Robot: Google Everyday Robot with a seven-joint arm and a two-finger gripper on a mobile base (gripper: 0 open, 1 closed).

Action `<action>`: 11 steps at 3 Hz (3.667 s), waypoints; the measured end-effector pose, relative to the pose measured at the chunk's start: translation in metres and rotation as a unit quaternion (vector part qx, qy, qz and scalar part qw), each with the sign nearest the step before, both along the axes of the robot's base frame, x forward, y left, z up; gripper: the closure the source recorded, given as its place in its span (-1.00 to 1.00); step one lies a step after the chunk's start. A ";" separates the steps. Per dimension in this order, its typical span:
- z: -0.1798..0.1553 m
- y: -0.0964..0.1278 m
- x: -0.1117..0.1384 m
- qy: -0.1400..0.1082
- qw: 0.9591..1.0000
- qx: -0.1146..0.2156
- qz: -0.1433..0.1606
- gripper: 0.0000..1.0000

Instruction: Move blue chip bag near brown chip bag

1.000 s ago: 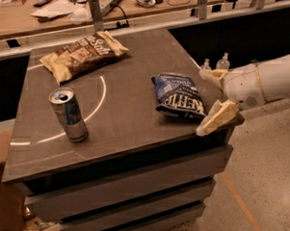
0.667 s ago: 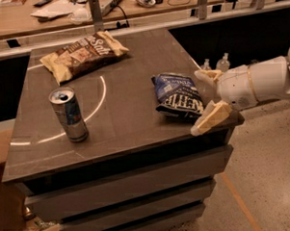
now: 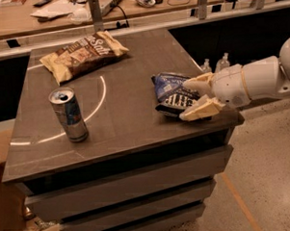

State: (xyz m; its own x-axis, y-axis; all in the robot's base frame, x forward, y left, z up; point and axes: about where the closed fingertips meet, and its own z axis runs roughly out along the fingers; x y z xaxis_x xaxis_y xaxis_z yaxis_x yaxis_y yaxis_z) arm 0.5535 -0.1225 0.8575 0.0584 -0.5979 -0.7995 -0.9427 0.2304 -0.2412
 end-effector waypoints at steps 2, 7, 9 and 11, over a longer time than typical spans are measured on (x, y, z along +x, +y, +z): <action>0.010 -0.001 0.018 -0.021 1.000 0.000 -0.019 0.73; 0.047 0.073 0.130 -0.100 0.995 0.021 0.009 1.00; 0.044 0.114 0.165 -0.105 0.994 0.027 0.022 0.51; 0.035 0.134 0.169 -0.100 0.994 0.025 0.034 -0.59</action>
Offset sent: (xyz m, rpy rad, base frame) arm 0.0349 -0.0058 0.0233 0.0171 -0.0824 -0.0679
